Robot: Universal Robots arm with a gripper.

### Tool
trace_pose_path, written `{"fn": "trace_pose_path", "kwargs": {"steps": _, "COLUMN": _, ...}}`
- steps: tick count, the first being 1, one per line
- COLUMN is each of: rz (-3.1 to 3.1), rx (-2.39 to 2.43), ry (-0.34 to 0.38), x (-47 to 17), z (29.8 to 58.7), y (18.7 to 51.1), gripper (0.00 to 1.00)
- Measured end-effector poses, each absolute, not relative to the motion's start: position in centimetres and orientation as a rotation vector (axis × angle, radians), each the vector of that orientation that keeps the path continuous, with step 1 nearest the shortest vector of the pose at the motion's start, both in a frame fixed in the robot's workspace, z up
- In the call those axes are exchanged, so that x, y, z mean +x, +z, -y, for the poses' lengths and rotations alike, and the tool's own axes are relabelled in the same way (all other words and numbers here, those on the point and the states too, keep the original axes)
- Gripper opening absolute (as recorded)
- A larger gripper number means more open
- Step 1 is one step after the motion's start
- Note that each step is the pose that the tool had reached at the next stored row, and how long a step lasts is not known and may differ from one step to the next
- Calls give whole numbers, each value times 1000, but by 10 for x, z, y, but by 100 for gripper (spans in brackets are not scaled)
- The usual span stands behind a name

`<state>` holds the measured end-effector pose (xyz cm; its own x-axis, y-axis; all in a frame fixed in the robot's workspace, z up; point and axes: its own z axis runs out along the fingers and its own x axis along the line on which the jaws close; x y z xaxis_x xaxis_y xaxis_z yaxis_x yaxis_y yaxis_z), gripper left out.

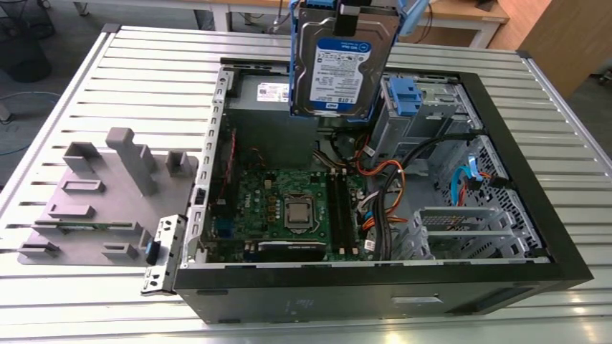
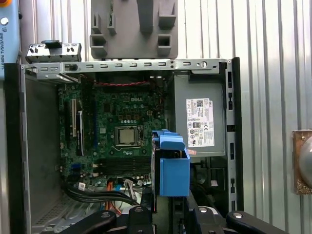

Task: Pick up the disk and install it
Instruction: 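Pick up the disk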

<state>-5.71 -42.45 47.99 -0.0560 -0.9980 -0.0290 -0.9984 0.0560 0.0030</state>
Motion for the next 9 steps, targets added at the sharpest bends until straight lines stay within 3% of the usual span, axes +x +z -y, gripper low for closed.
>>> {"fn": "trace_pose_path", "kwargs": {"steps": 9, "rz": -2269, "rx": -2146, "ry": 34, "x": -57, "z": 426, "y": 480, "gripper": 35}}
